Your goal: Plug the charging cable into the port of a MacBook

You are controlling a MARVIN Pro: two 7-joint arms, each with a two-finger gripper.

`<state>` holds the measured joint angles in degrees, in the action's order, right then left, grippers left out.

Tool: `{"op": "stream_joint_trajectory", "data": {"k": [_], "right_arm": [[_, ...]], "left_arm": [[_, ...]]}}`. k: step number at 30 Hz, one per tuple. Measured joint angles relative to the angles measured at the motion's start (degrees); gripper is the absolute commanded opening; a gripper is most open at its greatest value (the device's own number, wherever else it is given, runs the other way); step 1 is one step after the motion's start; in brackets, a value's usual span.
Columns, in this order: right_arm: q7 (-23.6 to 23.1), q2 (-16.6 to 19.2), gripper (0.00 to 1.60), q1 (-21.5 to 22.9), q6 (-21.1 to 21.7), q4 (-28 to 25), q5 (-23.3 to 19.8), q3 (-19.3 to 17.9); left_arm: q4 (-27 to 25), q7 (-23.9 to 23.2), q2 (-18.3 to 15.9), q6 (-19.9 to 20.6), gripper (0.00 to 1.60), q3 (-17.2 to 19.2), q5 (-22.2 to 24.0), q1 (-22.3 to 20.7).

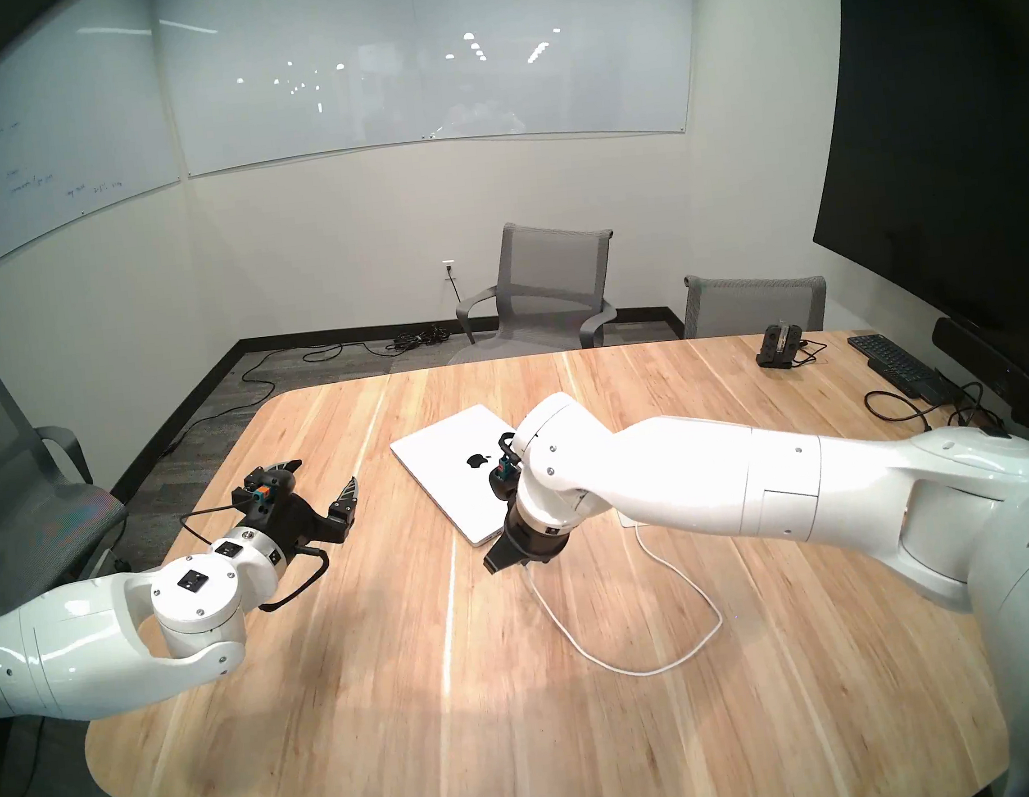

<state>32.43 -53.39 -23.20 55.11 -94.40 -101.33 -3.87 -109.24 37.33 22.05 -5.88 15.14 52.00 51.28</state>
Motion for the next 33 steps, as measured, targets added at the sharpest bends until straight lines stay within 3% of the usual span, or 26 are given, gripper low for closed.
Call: {"op": "stream_joint_trajectory", "data": {"k": [19, 33], "right_arm": [[-18.1, 0.4, 0.00, 1.2, 0.0, 4.8, 7.7, 1.6], [-25.4, -1.3, 0.00, 1.4, -0.2, 9.6, 10.6, 1.5]], "left_arm": [[0.0, 0.0, 0.0, 0.0, 1.60, 0.0, 0.0, 0.0], [0.0, 0.0, 0.0, 0.0, 1.60, 0.0, 0.0, 0.0]]}}
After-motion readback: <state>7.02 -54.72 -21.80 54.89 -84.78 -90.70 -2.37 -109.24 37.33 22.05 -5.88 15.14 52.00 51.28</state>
